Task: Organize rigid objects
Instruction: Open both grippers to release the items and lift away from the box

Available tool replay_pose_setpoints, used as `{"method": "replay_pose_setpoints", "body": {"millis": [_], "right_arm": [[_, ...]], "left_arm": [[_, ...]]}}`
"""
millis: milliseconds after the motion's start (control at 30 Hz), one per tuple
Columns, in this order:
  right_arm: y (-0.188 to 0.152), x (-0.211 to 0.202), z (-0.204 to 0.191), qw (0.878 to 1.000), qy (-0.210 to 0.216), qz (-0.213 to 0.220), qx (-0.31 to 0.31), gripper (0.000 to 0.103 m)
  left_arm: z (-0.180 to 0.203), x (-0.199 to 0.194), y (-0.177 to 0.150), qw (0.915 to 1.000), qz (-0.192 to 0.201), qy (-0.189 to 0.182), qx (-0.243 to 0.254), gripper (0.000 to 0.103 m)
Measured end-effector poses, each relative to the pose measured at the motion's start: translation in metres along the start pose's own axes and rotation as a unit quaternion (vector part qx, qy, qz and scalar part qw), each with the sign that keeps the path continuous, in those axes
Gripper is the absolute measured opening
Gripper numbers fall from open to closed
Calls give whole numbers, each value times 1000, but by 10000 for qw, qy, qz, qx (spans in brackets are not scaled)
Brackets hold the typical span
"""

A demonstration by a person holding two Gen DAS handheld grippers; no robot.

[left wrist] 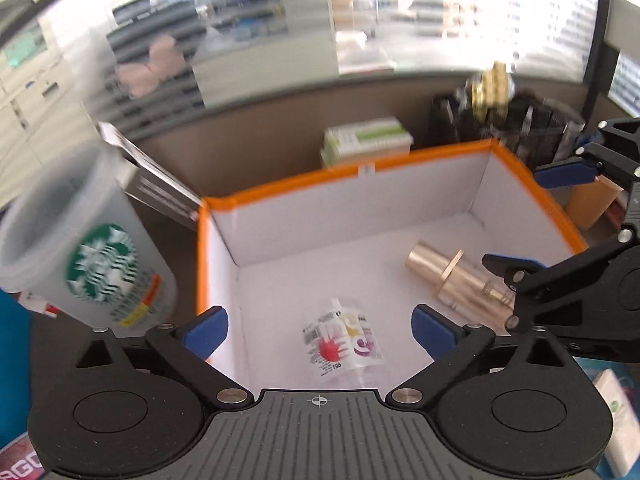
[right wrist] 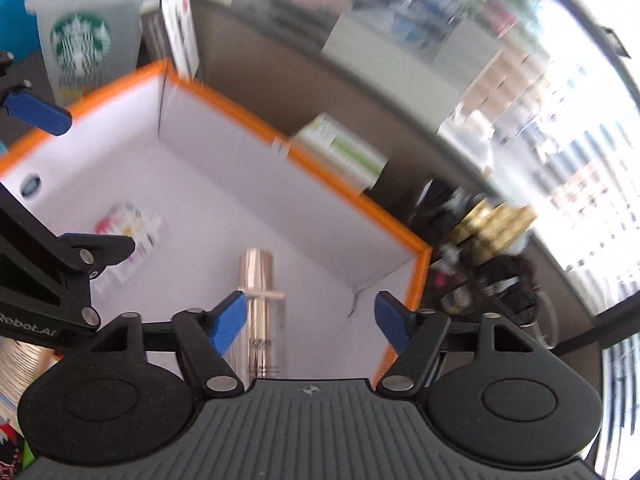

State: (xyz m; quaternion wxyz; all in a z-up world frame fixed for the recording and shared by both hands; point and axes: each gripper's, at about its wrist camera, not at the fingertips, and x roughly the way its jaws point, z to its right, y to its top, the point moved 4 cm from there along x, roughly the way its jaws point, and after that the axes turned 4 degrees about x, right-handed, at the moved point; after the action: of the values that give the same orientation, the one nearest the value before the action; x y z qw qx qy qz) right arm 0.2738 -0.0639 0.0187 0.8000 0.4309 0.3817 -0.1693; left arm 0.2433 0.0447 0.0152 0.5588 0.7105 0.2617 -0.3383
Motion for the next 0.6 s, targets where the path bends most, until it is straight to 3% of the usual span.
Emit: {"method": "replay_pose_setpoints", "body": {"millis": [100, 300, 467, 600], "right_arm": [[-6, -33, 9, 9992, -39, 388, 2, 79], [-18, -82, 13, 9957, -147, 895, 199, 76], [-33, -118, 19, 9909, -230, 1283, 335, 71], [-55, -142, 20, 9864, -227, 1557, 486, 72]], "left_arm": [[-4, -23, 0, 9995, 302, 58, 15, 100], [-5, -68, -2, 9972, 742, -32, -83, 101], [-1, -95, -12, 9953, 962, -74, -47, 103], [4, -93, -36, 9957, 907, -157, -25, 103]]}}
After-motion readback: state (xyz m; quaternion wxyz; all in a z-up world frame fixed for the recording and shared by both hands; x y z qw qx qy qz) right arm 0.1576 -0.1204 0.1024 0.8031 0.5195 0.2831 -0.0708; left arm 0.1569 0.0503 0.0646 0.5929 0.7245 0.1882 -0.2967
